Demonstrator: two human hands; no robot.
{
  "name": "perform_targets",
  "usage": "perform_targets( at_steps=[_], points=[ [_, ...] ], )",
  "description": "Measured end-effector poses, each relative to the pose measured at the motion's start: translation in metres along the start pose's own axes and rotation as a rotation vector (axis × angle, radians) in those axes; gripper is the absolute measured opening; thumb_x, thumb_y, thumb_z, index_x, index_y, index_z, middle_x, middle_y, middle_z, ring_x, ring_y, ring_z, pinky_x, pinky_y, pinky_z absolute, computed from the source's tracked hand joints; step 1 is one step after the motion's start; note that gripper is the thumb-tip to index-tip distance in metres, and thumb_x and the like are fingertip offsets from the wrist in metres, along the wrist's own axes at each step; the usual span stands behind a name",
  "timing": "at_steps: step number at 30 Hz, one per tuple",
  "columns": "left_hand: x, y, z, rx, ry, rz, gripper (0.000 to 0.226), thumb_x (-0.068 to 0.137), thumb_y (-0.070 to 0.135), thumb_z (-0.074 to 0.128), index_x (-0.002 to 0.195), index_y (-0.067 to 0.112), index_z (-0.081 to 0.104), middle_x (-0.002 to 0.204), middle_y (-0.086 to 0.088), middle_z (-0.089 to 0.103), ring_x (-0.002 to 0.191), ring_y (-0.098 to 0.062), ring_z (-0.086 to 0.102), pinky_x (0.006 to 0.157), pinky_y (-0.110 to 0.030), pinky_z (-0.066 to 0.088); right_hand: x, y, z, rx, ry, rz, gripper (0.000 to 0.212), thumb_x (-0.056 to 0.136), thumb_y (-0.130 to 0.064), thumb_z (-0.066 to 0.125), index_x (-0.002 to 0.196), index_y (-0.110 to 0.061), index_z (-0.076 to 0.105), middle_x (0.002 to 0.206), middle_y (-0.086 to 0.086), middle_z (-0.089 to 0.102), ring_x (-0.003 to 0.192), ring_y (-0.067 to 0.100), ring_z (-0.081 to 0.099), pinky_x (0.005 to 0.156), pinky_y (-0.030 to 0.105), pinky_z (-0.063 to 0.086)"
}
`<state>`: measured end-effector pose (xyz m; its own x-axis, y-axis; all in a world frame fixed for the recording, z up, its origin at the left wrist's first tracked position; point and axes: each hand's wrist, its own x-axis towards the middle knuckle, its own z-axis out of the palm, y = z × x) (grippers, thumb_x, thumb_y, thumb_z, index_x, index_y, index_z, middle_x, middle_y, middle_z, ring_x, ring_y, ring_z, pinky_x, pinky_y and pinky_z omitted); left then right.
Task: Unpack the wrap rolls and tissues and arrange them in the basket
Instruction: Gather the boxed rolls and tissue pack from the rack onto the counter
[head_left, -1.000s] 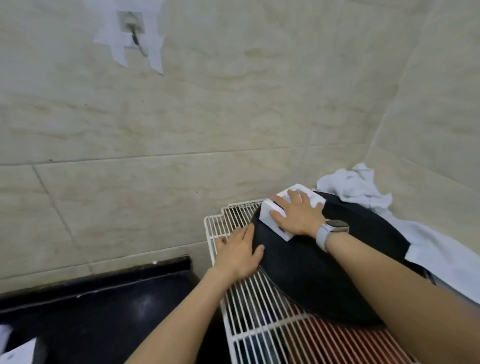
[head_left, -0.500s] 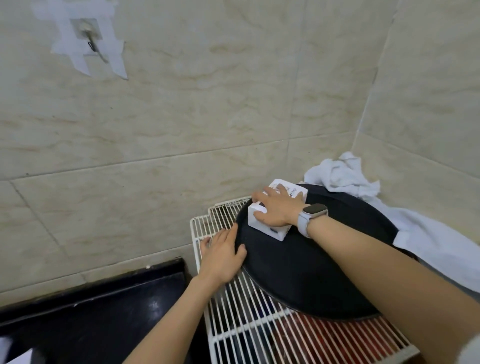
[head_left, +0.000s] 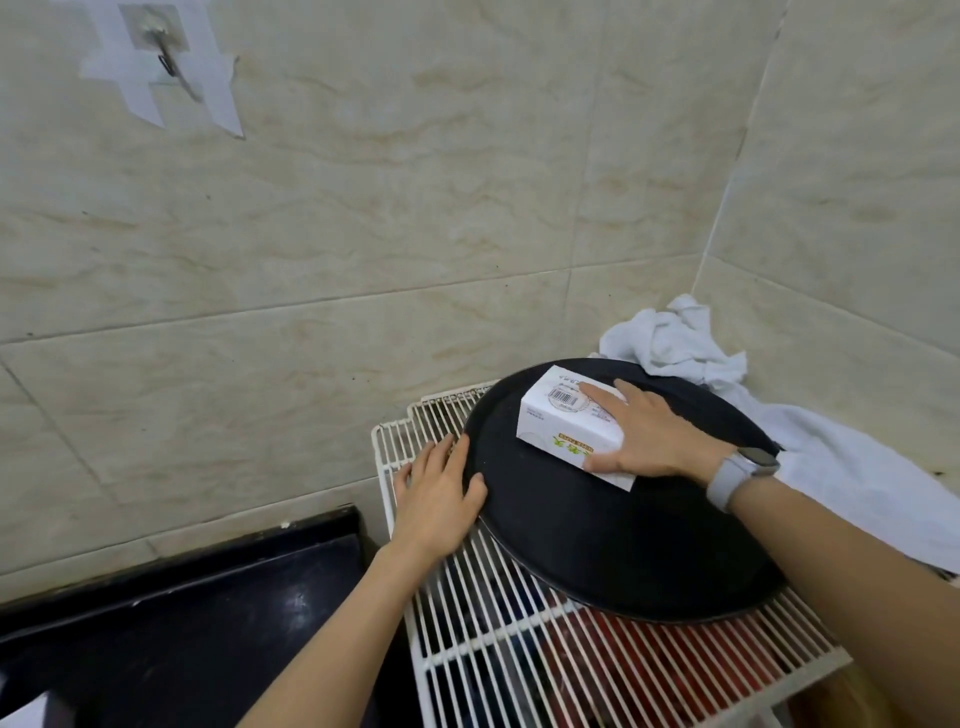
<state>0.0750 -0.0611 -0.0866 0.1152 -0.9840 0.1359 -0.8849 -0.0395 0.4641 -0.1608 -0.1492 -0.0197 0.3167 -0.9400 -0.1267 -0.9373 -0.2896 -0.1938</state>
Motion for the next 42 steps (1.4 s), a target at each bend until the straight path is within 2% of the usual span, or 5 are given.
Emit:
perform_targets(
  at_steps=[7,16,31,36,42],
  points=[
    [-0.001,0.002,-0.015,-0.053,0.021,-0.013,0.056,0.093,0.04,0.039,0.143,0.022,0.023,0.154,-0.004,0.021,0.143,-0.022,0.012,0.116,-0.046,0.011,-0.005,-0.035,-0.01,0.745,0.072,0.025,0.074,0.069,-0.036,0.073,0.133,-0.037,0.035,0.121,-0.006,0.051,0.111,0.019,0.051,0.089,0.034,0.044],
    [-0.073,-0.095,-0.094,-0.263,0.374,-0.182,0.035,0.09,0.015,0.05,0.125,0.008,0.051,0.129,-0.013,0.054,0.122,-0.026,0.047,0.105,-0.039,0.036,-0.025,-0.199,-0.012,1.916,-0.623,-0.093,0.044,0.075,-0.042,0.063,0.115,-0.023,0.061,0.113,0.012,0.064,0.105,0.031,0.055,0.077,0.042,0.049],
    [-0.326,-0.334,-0.097,0.041,0.171,-0.753,0.042,0.09,0.021,0.045,0.131,0.018,0.044,0.146,-0.006,0.033,0.135,-0.024,0.024,0.109,-0.046,0.021,-0.118,-0.411,0.28,1.363,-0.758,0.481,0.043,0.08,-0.042,0.061,0.116,-0.021,0.053,0.112,0.009,0.06,0.104,0.028,0.056,0.076,0.043,0.052],
    [-0.337,-0.366,-0.086,0.011,0.022,-0.757,0.06,0.091,0.027,0.043,0.143,0.021,0.015,0.156,-0.01,0.004,0.142,-0.029,0.004,0.113,-0.05,0.015,-0.121,-0.423,0.307,1.074,-0.448,0.326,0.057,0.087,-0.032,0.056,0.136,-0.015,0.032,0.127,0.01,0.054,0.109,0.031,0.056,0.091,0.052,0.05],
    [-0.34,-0.373,-0.067,-0.095,-0.027,-0.825,0.073,0.09,0.028,0.046,0.145,0.02,-0.002,0.156,-0.01,-0.005,0.143,-0.03,0.0,0.112,-0.054,0.017,-0.125,-0.423,0.3,-0.095,0.029,-0.397,0.078,0.083,-0.022,0.059,0.141,-0.039,0.01,0.155,0.011,0.008,0.137,0.037,0.02,0.104,0.049,0.033]
  ],
)
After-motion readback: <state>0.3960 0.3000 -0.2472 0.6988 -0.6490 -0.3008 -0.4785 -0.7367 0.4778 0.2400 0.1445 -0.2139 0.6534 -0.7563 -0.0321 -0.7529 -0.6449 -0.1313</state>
